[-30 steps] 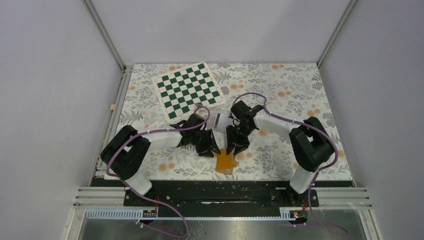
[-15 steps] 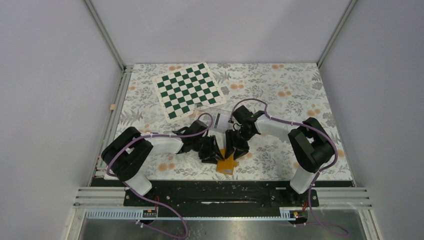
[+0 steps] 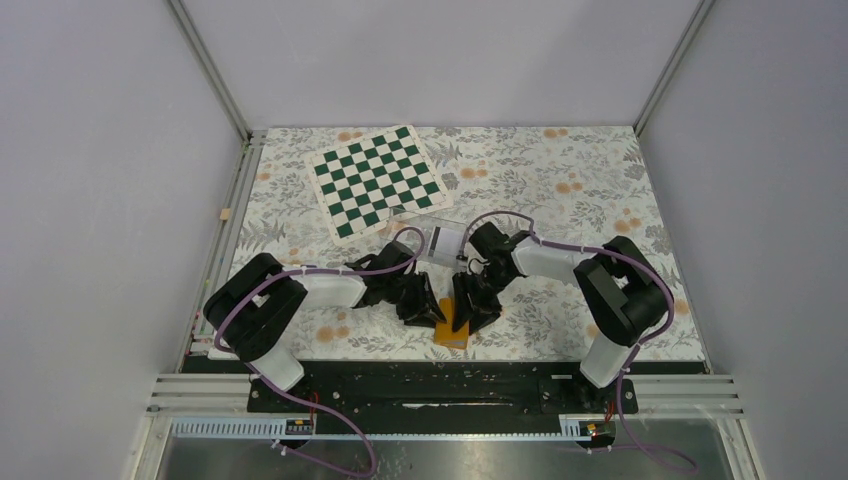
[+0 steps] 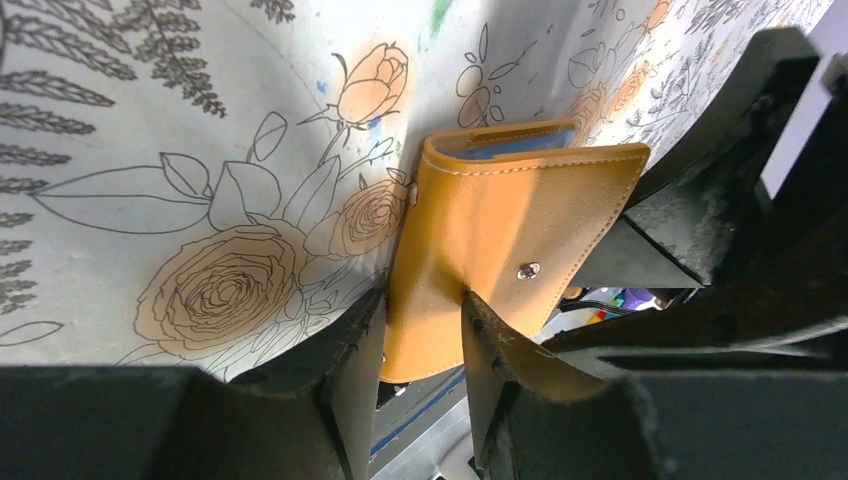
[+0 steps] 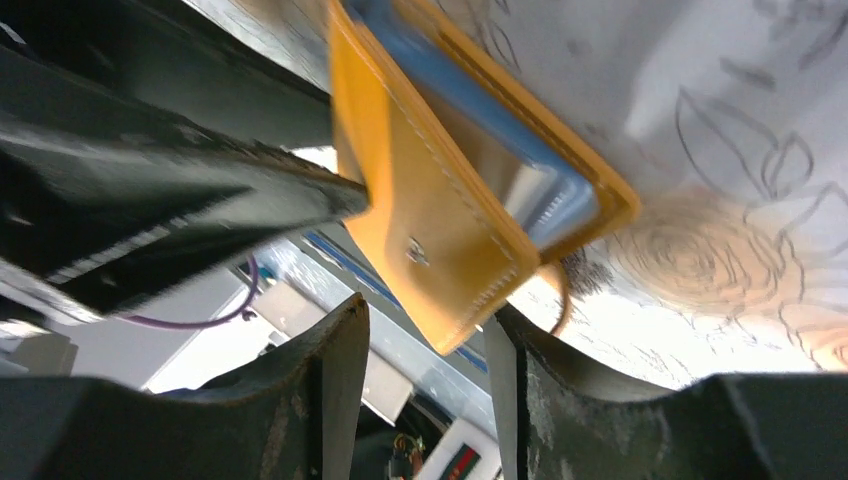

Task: Put the credit cards into the card holder
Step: Close the card holder at the center of the board.

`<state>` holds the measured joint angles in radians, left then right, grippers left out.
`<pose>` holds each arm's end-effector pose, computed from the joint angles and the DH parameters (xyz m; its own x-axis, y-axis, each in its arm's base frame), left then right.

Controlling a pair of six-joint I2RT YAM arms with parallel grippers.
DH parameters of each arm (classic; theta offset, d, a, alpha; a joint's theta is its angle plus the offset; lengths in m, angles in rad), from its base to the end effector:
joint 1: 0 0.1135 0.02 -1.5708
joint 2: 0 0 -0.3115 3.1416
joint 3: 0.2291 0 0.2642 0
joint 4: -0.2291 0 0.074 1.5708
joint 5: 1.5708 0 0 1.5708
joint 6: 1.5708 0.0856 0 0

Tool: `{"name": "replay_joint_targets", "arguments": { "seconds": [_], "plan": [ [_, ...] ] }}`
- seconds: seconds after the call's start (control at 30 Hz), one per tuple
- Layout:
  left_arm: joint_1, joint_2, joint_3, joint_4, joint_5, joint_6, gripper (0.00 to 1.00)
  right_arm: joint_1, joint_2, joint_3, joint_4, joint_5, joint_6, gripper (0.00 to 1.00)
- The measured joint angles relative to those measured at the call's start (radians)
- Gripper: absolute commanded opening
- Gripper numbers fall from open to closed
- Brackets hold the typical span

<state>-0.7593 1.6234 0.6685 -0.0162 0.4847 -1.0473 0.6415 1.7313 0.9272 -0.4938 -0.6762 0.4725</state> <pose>0.2036 -0.2482 0.1256 -0.9921 -0.1149 0.0510 -0.1187 0.7225 -0.6811 0.2319 0.2401 0.1418 -0.9609 -0.2746 0.0343 -0.1848 0.7288 0.6593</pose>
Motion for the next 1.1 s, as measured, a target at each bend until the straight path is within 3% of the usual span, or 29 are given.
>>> {"name": "replay_joint_targets", "arguments": {
  "seconds": [0.43,1.1],
  "plan": [
    [-0.023,0.002,0.037,-0.074,-0.021,0.074,0.33,0.0,-0.106,-0.042,-0.13,0.042,-0.07,0.57],
    [-0.042,-0.015,0.065,-0.175,-0.028,0.209,0.37,-0.016,-0.021,0.122,-0.143,0.142,-0.063,0.55]
  ]
}}
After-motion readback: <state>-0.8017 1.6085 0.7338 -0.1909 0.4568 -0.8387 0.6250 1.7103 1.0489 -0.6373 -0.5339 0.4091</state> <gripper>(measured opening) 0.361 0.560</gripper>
